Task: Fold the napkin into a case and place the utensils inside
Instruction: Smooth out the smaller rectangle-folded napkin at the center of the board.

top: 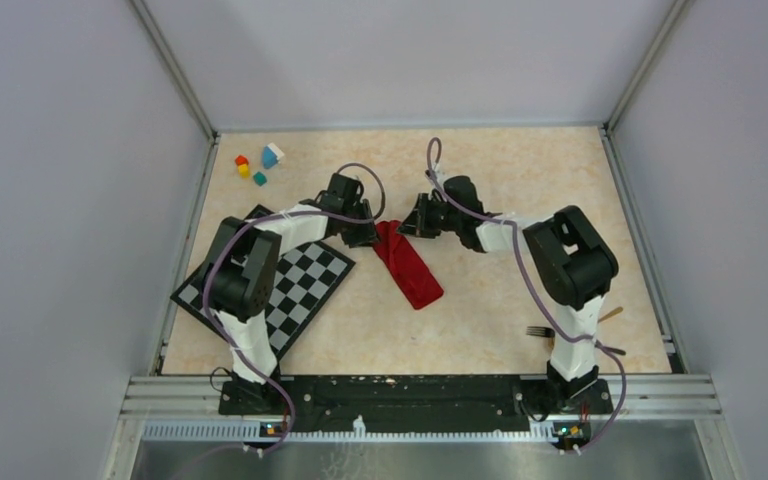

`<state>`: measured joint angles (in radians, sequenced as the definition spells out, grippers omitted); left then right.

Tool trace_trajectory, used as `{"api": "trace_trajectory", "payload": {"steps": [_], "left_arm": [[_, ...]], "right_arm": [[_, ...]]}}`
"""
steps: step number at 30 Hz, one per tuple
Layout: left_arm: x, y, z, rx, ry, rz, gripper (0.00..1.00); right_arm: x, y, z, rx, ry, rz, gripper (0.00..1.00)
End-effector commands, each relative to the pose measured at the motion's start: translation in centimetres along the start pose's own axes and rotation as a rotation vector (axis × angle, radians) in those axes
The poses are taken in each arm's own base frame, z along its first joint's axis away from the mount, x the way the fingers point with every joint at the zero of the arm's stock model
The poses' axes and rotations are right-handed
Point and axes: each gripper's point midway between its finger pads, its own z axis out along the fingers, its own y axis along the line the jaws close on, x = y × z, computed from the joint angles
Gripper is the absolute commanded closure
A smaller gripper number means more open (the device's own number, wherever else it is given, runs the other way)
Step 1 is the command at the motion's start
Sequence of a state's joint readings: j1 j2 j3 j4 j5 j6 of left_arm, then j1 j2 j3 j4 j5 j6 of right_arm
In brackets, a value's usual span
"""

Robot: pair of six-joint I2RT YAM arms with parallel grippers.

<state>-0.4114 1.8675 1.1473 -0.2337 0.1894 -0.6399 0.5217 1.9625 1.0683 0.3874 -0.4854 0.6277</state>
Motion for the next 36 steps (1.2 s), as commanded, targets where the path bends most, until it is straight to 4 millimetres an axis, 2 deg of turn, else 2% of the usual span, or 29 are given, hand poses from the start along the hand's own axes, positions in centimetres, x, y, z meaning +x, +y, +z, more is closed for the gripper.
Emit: {"api": "trace_trajectory", "payload": {"steps": [1,6,11,19,24,27,32,36], "left_arm": [[1.2,-1.3,0.9,0.018,0.019,0.033,0.63],[3.3,-2.7,0.8,0.071,0.052,0.024,0.63],[2.6,-2.5,-1.3,0.060,0.008,0.052,0.59],[1.1,0.8,-5.3,-0.008,-0.050,0.006,0.57],[1.3,1.5,-7.9,-0.013,-0.099,-0.003,0.57],[0.8,2.0,-9.4,-0.033,-0.146,-0.010,0.56],[0.2,3.1,-11.5,-0.044,-0.199,-0.040,0.56],[-0.3,3.7,-13.1,-0.044,-0.256,-0.057,0.55]], "right_arm": [[-3.1,2.8,-1.3,-0.005,-0.074,-0.066,1.00],[-2.5,3.4,-1.7,0.013,-0.078,-0.076,1.00],[-1.9,2.9,-0.6,0.038,-0.058,-0.088,1.00],[-0.7,3.1,1.6,0.077,-0.009,-0.128,1.00],[-0.1,2.9,2.8,0.153,0.016,-0.126,0.99],[0.6,3.0,3.9,0.198,0.050,-0.120,0.94],[1.4,5.6,5.5,0.181,0.113,-0.147,0.77],[1.1,7.7,5.7,0.101,0.147,-0.105,0.61]]}}
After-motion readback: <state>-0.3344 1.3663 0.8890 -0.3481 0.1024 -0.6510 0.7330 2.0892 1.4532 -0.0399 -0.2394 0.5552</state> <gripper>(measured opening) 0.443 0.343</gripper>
